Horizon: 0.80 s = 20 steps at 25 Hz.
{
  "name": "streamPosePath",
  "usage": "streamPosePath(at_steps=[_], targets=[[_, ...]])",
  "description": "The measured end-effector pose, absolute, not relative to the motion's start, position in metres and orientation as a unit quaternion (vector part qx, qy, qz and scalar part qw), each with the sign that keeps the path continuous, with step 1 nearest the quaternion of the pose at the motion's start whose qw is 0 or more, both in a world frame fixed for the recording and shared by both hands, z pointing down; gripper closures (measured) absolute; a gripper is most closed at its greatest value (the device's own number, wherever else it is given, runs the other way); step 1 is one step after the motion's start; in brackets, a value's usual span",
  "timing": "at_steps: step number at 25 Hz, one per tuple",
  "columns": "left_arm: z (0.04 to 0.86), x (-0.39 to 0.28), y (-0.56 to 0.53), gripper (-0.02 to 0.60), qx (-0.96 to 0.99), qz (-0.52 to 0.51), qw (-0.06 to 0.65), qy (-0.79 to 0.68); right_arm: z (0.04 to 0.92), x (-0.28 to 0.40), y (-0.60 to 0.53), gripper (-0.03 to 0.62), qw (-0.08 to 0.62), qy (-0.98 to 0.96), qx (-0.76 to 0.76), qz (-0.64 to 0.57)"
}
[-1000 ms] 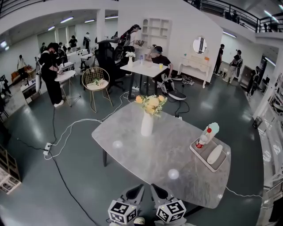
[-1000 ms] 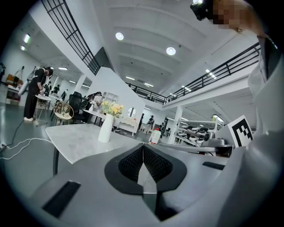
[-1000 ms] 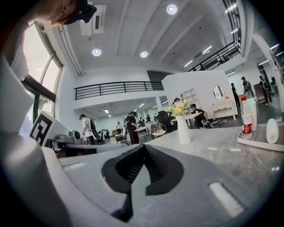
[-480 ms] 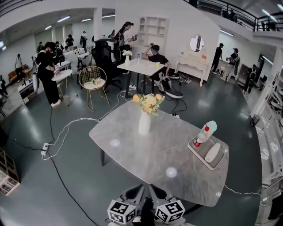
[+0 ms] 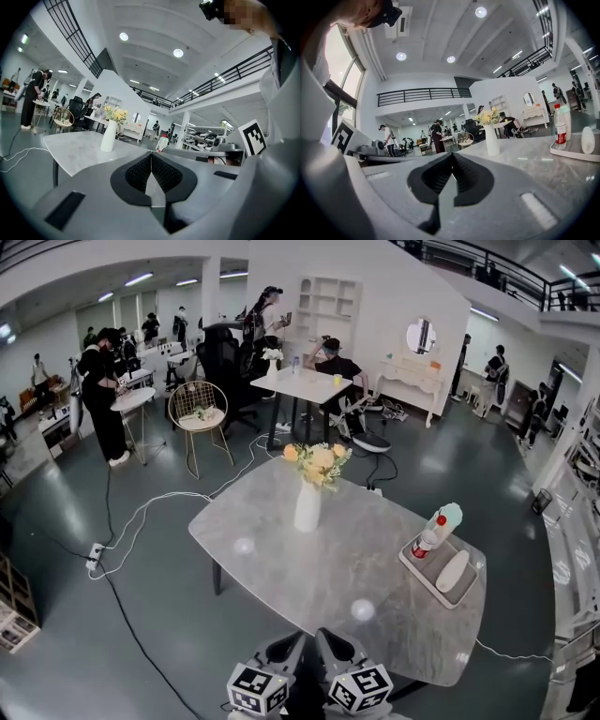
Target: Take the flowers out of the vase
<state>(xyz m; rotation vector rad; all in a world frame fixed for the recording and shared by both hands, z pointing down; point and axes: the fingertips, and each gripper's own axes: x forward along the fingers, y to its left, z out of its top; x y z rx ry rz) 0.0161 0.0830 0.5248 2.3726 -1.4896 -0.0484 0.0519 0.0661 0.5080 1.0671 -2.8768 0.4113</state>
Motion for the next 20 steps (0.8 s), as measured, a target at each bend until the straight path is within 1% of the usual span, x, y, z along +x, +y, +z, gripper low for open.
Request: streamPosePath(at_steps=[8,20], targets=[[0.523,0.000,0.051,0.578,0.832,-0.014,0.168,-0.529,0.505,0.040,0.034,0.594,0.019,-0.929,0.346,0.132],[0.529,-0.025,-0.028,0.578,0.835,-0.018,0.176,-0.521,0.507,0.014,-0.043,0.594,0.027,-0.928,0.350,0.127]])
